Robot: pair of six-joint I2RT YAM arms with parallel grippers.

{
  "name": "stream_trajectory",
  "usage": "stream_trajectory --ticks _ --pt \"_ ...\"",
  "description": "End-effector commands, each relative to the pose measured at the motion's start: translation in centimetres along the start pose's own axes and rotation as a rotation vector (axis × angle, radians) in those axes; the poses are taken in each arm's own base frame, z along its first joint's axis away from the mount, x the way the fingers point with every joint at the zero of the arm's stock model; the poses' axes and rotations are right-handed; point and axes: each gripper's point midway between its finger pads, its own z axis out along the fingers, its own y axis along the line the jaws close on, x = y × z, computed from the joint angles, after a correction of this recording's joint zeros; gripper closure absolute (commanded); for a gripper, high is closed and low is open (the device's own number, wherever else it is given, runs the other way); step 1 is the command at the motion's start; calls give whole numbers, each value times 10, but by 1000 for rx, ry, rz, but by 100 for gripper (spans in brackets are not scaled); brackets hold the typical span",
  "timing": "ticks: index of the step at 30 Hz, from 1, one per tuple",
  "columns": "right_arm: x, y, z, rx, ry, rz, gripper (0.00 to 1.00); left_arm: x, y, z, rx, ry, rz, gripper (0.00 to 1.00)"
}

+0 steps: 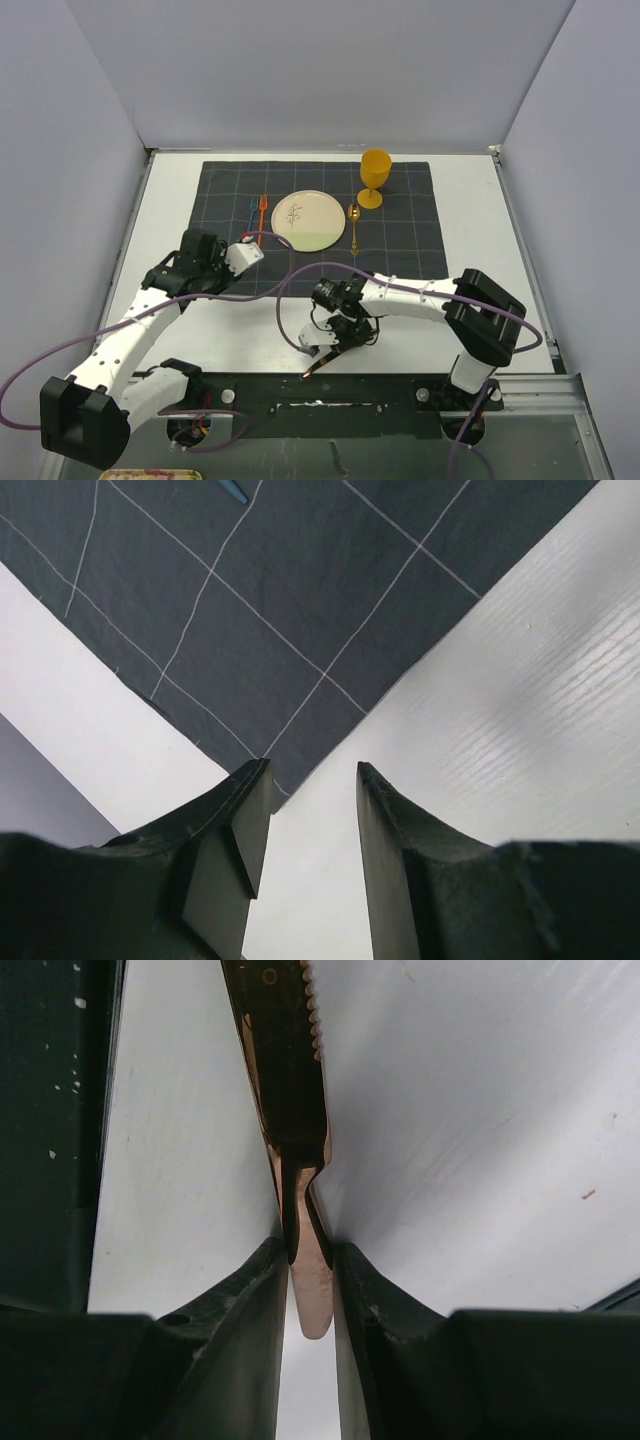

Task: Set the dinner table for one person
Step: Pick up the knife at the center of the board.

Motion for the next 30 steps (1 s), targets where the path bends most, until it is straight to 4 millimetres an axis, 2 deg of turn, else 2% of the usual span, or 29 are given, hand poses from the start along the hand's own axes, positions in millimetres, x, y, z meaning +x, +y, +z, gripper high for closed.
stream_trajectory --ticks 1,8,18,30 --pt "-13 -1 2 -16 -27 79 99 -23 22 -13 -95 -90 -12 62" --pt "-27 -9 -14 5 -59 141 100 -36 36 -25 -147 -125 -36 62" --pt "-30 -9 -28 23 -66 182 100 -44 60 -36 -255 -138 -70 62" --pt "-35 -13 -44 43 -103 229 100 -47 113 -57 -524 -138 -184 62"
